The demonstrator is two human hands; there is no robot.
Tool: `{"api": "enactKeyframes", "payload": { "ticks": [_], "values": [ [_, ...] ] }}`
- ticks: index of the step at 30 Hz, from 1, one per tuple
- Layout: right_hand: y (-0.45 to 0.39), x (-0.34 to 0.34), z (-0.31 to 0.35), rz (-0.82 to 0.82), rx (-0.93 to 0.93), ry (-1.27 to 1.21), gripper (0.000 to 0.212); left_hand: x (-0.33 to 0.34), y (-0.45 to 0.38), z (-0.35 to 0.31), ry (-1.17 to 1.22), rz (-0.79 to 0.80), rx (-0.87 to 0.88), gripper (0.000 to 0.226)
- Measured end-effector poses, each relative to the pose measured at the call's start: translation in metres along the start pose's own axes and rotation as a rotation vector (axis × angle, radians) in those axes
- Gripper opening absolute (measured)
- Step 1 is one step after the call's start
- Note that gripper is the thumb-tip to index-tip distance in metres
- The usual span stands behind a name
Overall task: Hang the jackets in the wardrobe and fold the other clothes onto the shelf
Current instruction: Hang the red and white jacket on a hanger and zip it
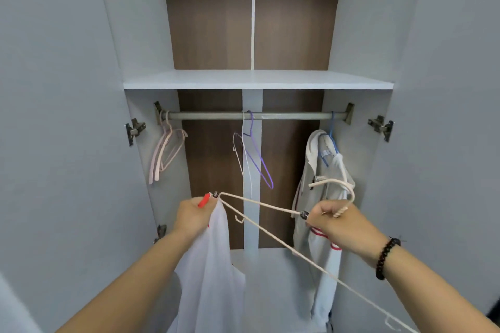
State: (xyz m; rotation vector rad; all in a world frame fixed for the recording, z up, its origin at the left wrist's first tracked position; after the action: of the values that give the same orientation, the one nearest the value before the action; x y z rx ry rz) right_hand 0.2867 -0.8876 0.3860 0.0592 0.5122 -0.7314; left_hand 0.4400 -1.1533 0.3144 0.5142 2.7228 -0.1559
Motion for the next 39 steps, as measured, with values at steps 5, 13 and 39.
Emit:
{"api": "enactKeyframes", "payload": {
  "ticks": [5,13,39],
  "values": [
    [0.030,-0.013,0.010,0.033,-0.044,0.012,0.033,-0.021,0.035,-0.008,0.043,0.060,-0.041,0.039],
    [0.089,-0.037,0.013,0.178,-0.119,0.032,0.042,-0.028,0.098,-0.013,0.013,0.213,-0.114,0.035],
    [0.200,0.023,-0.028,0.490,-0.100,0.246,0.023,-0.031,0.322,-0.062,-1.058,0.699,0.464,0.057]
  ]
}}
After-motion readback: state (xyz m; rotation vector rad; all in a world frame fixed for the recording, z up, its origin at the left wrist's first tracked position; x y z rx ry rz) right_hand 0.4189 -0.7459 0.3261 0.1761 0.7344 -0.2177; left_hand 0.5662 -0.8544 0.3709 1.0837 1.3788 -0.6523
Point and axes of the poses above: each hand's wrist, its own y-axis away from the middle knuckle, its own x-axis out of the palm, z = x × y, the point moved 7 cm from there along -y, towards the middle knuckle, and after that the axes turned 3 degrees about -z, right-handed, at the moved point
